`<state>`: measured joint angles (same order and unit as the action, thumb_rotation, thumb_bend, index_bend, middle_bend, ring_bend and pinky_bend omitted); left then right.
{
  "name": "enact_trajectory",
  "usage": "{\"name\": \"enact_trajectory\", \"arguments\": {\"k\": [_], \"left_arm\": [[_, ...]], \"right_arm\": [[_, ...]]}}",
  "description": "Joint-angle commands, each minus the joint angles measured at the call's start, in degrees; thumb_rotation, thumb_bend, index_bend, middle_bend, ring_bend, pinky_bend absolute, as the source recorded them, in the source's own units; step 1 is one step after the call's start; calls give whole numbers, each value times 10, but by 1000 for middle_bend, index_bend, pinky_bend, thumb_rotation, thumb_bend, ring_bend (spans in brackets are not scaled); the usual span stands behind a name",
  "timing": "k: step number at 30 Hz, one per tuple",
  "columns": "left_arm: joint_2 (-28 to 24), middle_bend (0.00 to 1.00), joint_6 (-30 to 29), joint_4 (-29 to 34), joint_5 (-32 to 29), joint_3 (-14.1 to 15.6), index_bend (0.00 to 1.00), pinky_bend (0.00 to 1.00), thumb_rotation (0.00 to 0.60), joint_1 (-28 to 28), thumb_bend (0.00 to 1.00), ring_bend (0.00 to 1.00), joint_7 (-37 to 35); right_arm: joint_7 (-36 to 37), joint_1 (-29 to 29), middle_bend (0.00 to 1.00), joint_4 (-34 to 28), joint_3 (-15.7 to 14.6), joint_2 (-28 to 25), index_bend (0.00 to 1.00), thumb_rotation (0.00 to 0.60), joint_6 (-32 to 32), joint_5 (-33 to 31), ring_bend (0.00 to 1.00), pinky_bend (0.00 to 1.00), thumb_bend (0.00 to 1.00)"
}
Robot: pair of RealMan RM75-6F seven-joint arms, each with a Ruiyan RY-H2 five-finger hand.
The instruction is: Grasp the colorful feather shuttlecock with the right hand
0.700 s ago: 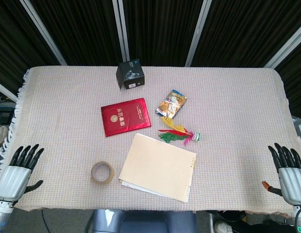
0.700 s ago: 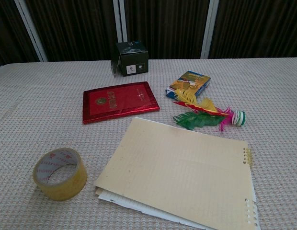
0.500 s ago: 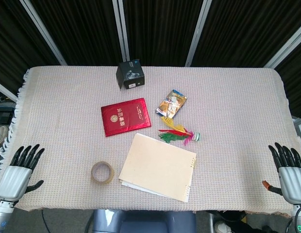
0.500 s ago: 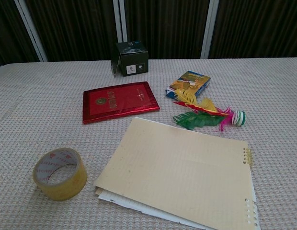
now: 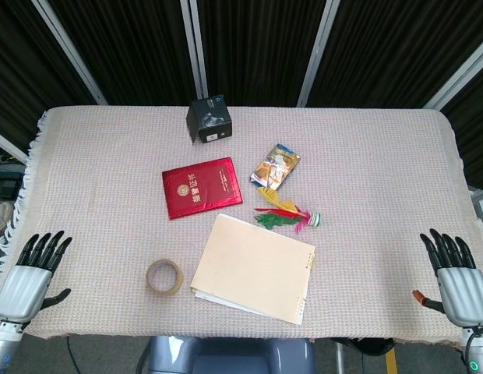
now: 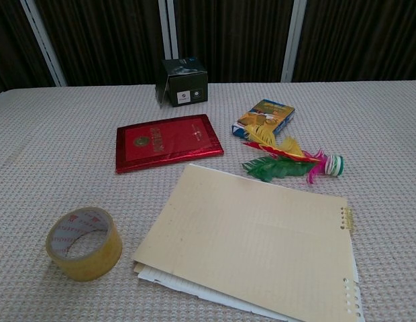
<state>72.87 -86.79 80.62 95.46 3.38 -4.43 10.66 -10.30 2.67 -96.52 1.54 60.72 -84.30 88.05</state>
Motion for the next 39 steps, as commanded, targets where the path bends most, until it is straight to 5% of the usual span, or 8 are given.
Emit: {"name": "enact_trajectory", "arguments": {"k": [1, 10, 27, 39], "left_arm": [[0, 0, 10, 0, -6, 0, 0, 0, 583, -3, 65, 0, -3], [4, 0, 36, 2, -28, -7, 0, 0, 583, -12, 65, 0, 4], [16, 0, 83, -6, -74, -25, 0, 0, 583, -32, 65, 0, 13], [34, 0, 127, -29, -125, -42, 0, 0, 583, -47, 66, 0, 28]], "right_arm": [[3, 14, 0, -4, 4, 11, 121, 600, 10, 10, 0, 0, 64], [4, 125, 0, 69, 58, 139, 296, 600, 110, 2, 0, 0, 133], [-48, 226, 0, 146, 93, 228, 281, 600, 229, -79, 0, 0, 133], [-31, 320, 0, 265, 117, 308, 275, 600, 327, -120, 0, 0, 134]]}}
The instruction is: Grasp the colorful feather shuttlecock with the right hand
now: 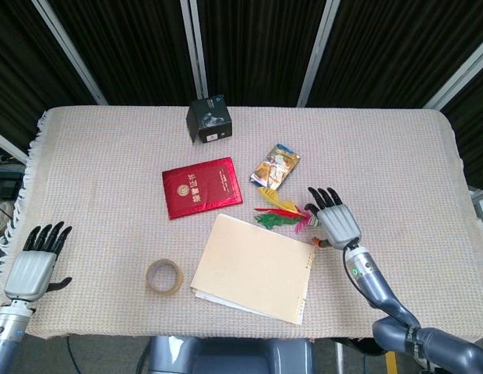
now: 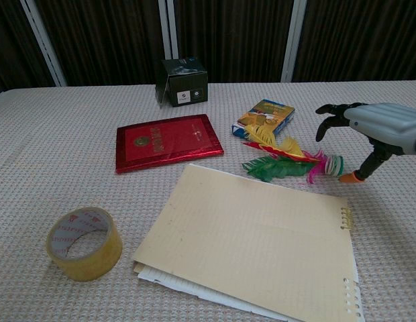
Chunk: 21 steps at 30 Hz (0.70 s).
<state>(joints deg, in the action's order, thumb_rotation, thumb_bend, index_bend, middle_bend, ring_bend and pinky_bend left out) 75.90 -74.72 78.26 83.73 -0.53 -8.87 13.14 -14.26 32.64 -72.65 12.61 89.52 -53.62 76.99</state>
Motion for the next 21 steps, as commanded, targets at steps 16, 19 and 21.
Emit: {"name": "enact_trajectory", "arguments": {"k": [16, 19, 21], "left_arm": [[8, 0, 28, -21, -35, -9, 0, 0, 584, -14, 72, 0, -4], [5, 0, 24, -21, -35, -9, 0, 0, 579, -12, 74, 0, -9], [3, 0, 21, -21, -34, -8, 0, 0, 578, -12, 75, 0, -12]], "right_arm": [[19, 77, 0, 90, 5, 79, 312, 600, 42, -26, 0, 0, 135], [9, 81, 0, 82, 4, 82, 324, 600, 36, -28, 0, 0, 136], [4, 84, 0, 79, 4, 84, 330, 600, 35, -32, 0, 0, 136]]}}
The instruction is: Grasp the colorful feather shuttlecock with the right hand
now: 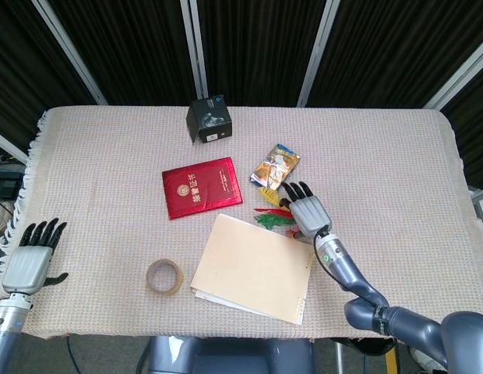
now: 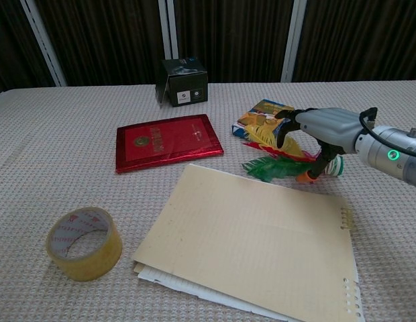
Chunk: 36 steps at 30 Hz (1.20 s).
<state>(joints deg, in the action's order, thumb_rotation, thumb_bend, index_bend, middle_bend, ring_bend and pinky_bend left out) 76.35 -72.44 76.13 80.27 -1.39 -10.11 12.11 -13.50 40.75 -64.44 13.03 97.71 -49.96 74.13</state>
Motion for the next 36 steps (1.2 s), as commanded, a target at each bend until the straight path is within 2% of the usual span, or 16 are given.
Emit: {"name": "enact_trajectory", "arguments": {"k": [1, 9, 18, 25, 29, 36], "left_arm": [[-2, 0, -3, 0, 1, 1, 0, 0, 579, 1, 75, 0, -3], [-4, 0, -7, -1, 1, 2, 0, 0, 581, 2, 74, 0, -9], [-1, 0, -12, -2, 0, 2, 0, 0, 584, 2, 76, 0, -3], [1, 0, -5, -7, 2, 5, 0, 0, 583, -2, 86, 0, -6], [1, 0, -5, -8, 2, 6, 0, 0, 581, -2, 88, 0, -10], [0, 0, -3, -9, 8, 10, 0, 0, 584, -4, 89, 0, -17]], "right_arm": [[-5, 4, 0, -4, 0, 3, 334, 600, -2, -5, 0, 0, 136], [4, 21, 0, 16, 2, 20, 381, 600, 4, -11, 0, 0, 161], [59, 53, 0, 97, 1, 53, 462, 600, 38, -6, 0, 0, 247], [98, 64, 13, 142, -8, 75, 598, 600, 24, 18, 0, 0, 359], [106, 62, 67, 151, -11, 77, 686, 600, 11, 25, 0, 0, 418], [88, 45, 100, 118, -13, 47, 718, 600, -22, 27, 0, 0, 427]]}}
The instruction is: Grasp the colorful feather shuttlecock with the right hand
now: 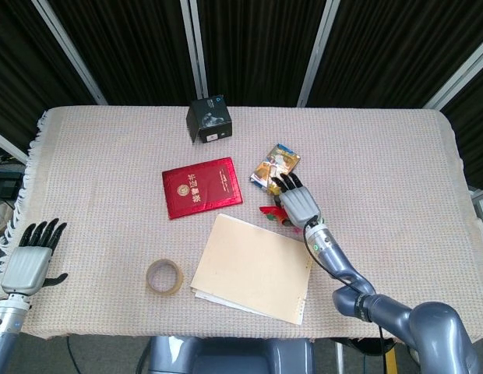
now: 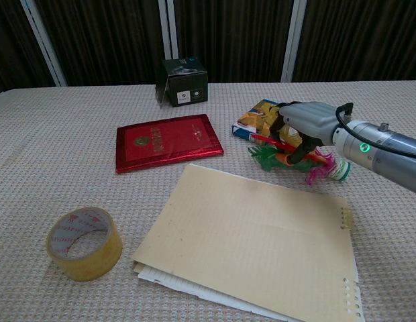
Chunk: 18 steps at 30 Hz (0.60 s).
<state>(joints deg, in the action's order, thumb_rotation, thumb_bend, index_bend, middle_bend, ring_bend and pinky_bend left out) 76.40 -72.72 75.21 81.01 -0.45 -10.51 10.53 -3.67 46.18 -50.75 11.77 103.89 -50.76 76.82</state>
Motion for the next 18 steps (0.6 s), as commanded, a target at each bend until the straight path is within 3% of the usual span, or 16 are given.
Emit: {"name": "enact_trajectory", "arguments": {"k": [1, 13, 18], "left_arm": [[-1, 0, -1, 0, 2, 1, 0, 0, 582, 0, 89, 0, -2], [-2, 0, -4, 11, 21, 15, 0, 0, 586, 0, 88, 0, -1], [-3, 0, -10, 19, 33, 21, 0, 0, 583, 1, 89, 0, 2]], "right_arm": [[-16, -14, 101, -31, 0, -24, 718, 600, -22, -1, 0, 0, 427], [-91, -124, 93, -258, -7, -198, 685, 600, -144, -24, 0, 0, 424], [-95, -158, 20, -327, -19, -252, 555, 600, -177, -18, 0, 0, 421]]}}
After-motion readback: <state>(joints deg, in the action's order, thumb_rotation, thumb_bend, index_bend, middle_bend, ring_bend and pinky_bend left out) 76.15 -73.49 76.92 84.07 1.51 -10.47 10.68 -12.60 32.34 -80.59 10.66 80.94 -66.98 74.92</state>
